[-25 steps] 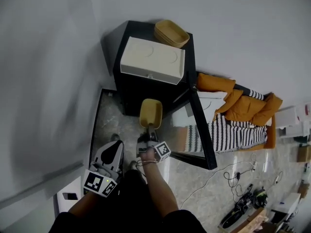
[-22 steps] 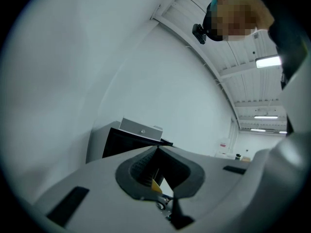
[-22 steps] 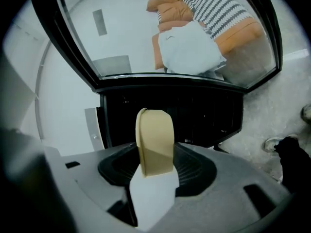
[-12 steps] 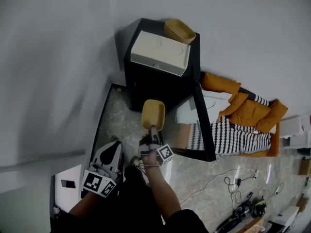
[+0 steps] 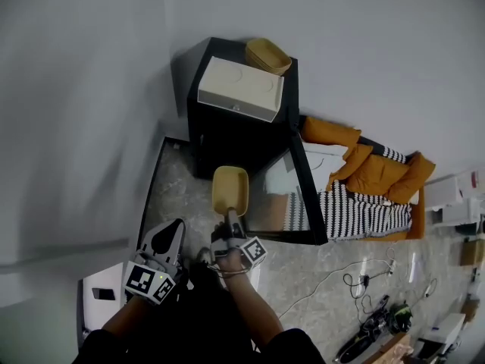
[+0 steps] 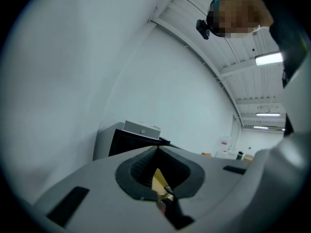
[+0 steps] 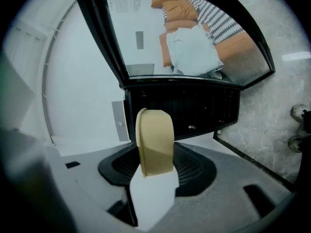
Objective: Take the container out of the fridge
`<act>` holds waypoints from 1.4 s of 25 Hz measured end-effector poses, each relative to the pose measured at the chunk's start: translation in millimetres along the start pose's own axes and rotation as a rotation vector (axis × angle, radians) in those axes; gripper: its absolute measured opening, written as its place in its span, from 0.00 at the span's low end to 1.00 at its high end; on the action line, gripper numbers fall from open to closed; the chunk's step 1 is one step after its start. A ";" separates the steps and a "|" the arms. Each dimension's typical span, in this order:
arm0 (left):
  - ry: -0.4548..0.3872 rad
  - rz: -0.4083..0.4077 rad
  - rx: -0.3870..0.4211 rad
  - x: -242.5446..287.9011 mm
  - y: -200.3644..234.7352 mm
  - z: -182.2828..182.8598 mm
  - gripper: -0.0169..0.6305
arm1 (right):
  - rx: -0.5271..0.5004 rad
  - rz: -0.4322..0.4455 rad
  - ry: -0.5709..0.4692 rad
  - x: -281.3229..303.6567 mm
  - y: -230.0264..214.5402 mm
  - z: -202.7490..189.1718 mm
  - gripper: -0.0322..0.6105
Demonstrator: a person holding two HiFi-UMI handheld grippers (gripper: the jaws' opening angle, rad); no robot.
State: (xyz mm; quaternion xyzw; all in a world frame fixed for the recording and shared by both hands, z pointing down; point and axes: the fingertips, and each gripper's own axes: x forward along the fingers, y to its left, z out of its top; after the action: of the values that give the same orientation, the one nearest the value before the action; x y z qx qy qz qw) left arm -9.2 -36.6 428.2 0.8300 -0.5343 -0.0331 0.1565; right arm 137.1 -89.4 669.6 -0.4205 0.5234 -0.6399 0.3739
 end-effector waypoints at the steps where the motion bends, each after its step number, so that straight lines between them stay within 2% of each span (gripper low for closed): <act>1: 0.001 -0.006 -0.001 -1.6 1.4 0.9 0.03 | 0.002 0.001 -0.002 -3.5 1.0 -1.5 0.36; 12: -0.004 -0.026 -0.005 -30.7 25.8 0.5 0.03 | -0.005 0.005 0.010 -40.2 42.0 -49.5 0.36; 22: 0.021 -0.028 -0.021 -61.3 45.0 -20.5 0.03 | 0.002 0.024 0.033 -86.4 78.9 -85.1 0.36; 26: 0.013 -0.050 0.005 -63.4 42.5 -30.3 0.03 | -0.003 0.014 0.020 -100.8 85.5 -87.4 0.36; 35: 0.021 -0.071 0.000 -66.7 32.8 -35.3 0.03 | 0.021 0.041 0.001 -114.0 100.9 -90.0 0.36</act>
State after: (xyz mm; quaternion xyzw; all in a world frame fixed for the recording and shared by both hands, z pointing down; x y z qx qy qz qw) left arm -58.6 18.7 464.0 0.8487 -0.5030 -0.0300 0.1609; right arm 99.1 29.9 544.7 -0.4056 0.5252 -0.6377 0.3911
